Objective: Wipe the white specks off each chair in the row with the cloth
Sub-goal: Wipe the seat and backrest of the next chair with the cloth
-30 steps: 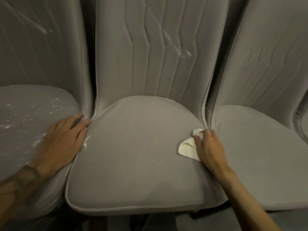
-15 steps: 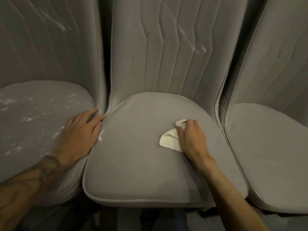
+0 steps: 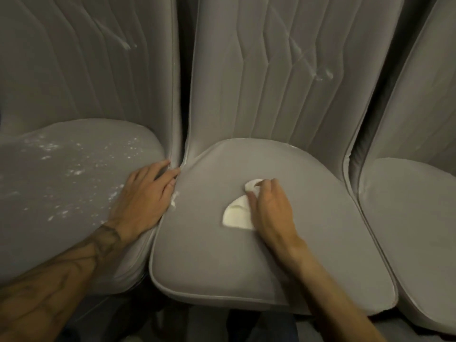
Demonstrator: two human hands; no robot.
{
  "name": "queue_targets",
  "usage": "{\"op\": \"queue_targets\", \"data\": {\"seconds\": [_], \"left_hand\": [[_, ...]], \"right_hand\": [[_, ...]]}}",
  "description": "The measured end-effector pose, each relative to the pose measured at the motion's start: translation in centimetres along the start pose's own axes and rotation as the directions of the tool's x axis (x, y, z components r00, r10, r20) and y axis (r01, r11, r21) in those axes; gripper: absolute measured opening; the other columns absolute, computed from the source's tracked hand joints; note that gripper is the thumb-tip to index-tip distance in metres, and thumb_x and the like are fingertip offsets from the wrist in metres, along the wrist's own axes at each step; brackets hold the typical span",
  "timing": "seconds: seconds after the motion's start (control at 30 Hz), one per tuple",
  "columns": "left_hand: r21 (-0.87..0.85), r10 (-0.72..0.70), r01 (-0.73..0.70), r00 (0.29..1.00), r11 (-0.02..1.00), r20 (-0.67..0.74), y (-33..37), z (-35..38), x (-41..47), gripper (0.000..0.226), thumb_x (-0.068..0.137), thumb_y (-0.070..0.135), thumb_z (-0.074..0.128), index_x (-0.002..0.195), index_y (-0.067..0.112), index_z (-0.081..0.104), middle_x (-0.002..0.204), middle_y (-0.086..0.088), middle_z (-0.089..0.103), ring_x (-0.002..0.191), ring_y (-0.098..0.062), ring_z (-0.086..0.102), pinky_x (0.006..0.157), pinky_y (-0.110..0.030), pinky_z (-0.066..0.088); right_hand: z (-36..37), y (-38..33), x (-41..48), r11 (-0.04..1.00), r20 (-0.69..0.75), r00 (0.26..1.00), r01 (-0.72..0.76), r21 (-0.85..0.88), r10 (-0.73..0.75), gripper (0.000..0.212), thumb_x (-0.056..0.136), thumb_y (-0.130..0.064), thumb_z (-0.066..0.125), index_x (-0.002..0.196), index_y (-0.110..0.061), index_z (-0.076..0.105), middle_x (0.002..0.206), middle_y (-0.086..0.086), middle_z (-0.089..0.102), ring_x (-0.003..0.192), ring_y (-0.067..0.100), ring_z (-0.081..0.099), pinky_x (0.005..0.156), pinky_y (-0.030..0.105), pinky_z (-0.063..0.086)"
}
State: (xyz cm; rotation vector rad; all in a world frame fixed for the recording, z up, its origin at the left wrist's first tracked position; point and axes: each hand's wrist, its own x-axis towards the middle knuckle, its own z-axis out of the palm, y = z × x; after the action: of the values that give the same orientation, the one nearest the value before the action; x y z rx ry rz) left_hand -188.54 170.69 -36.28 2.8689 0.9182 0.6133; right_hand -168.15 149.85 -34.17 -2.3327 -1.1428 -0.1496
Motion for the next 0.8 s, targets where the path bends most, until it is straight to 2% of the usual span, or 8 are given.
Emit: {"op": "queue_targets", "data": {"seconds": [0.1,0.17,0.3,0.4,0.5,0.6,0.67,0.8], "left_hand": [[-0.002,-0.005,0.005,1.0,1.0,0.018,0.0,-0.2,0.0,0.045,0.104,0.037,0.036,0.137,0.022,0.063,0.145,-0.008,0.056,0.128,-0.031,0.054,0.106,-0.046,0.042],[-0.009,-0.009,0.009,0.999,1.0,0.031,0.0,-0.3,0.0,0.045,0.105,0.036,0.035,0.137,0.022,0.062,0.145,-0.008,0.057,0.129,-0.03,0.054,0.107,-0.046,0.042],[-0.052,-0.038,0.038,0.999,0.998,-0.008,0.1,-0.5,-0.1,0.041,0.106,0.029,0.037,0.138,0.019,0.061,0.142,-0.006,0.059,0.128,-0.028,0.055,0.108,-0.044,0.041],[-0.094,-0.046,0.044,0.999,0.995,-0.018,0.2,-0.4,0.1,0.044,0.106,0.028,0.034,0.14,0.015,0.06,0.141,-0.007,0.061,0.127,-0.028,0.056,0.109,-0.043,0.039],[-0.153,-0.053,0.046,0.998,0.987,-0.039,0.2,-0.5,-0.1,0.041,0.104,0.02,0.039,0.139,0.012,0.059,0.138,-0.01,0.061,0.124,-0.029,0.056,0.108,-0.039,0.037],[-0.183,-0.049,0.041,0.998,0.982,-0.04,0.2,-1.2,-0.2,0.039,0.103,0.016,0.04,0.136,0.009,0.06,0.134,-0.011,0.061,0.12,-0.029,0.055,0.106,-0.038,0.037],[-0.097,-0.014,0.009,0.999,0.995,-0.051,-0.4,-1.7,-0.5,0.037,0.098,0.014,0.043,0.13,0.01,0.062,0.126,-0.01,0.063,0.113,-0.031,0.058,0.1,-0.038,0.037],[0.023,-0.024,0.025,0.998,0.999,-0.052,-2.0,-1.8,-1.9,0.036,0.098,0.016,0.04,0.125,0.011,0.062,0.123,-0.009,0.063,0.111,-0.031,0.059,0.099,-0.04,0.035]], "right_hand": [[0.6,-3.4,-2.7,0.957,0.137,0.95,0.267,0.117,-0.281,0.03,0.102,-0.039,0.046,0.102,-0.011,0.055,0.099,0.01,0.053,0.091,0.028,0.051,0.086,0.037,0.04],[0.0,-2.4,-2.1,0.935,0.17,0.921,0.336,0.11,-0.351,0.034,0.101,-0.042,0.043,0.102,-0.011,0.055,0.099,0.009,0.053,0.09,0.028,0.053,0.085,0.035,0.038],[0.0,1.8,2.5,0.991,0.1,0.986,0.136,-0.008,-0.135,0.028,0.1,-0.031,0.055,0.099,-0.004,0.057,0.098,0.017,0.055,0.09,0.039,0.055,0.084,0.041,0.038],[1.2,0.4,4.3,0.999,0.059,0.998,-0.001,-0.033,0.003,0.03,0.1,-0.029,0.055,0.101,0.0,0.058,0.103,0.022,0.056,0.093,0.043,0.056,0.083,0.046,0.043],[2.9,-4.0,2.8,0.989,0.13,0.981,0.137,0.053,-0.143,0.029,0.1,-0.032,0.054,0.102,-0.003,0.057,0.103,0.019,0.056,0.095,0.039,0.055,0.086,0.046,0.044],[2.9,-5.2,2.0,0.931,0.214,0.907,0.344,0.122,-0.363,0.029,0.101,-0.034,0.052,0.101,-0.006,0.055,0.101,0.013,0.054,0.091,0.033,0.053,0.085,0.04,0.041],[2.9,-4.3,4.0,0.931,0.229,0.902,0.359,0.07,-0.365,0.029,0.101,-0.034,0.051,0.101,-0.005,0.055,0.102,0.014,0.053,0.093,0.035,0.053,0.086,0.04,0.038],[4.6,-5.0,9.2,0.976,0.214,0.953,0.212,0.039,-0.216,0.032,0.101,-0.03,0.052,0.103,0.002,0.056,0.107,0.023,0.055,0.102,0.041,0.054,0.091,0.043,0.036]]}}
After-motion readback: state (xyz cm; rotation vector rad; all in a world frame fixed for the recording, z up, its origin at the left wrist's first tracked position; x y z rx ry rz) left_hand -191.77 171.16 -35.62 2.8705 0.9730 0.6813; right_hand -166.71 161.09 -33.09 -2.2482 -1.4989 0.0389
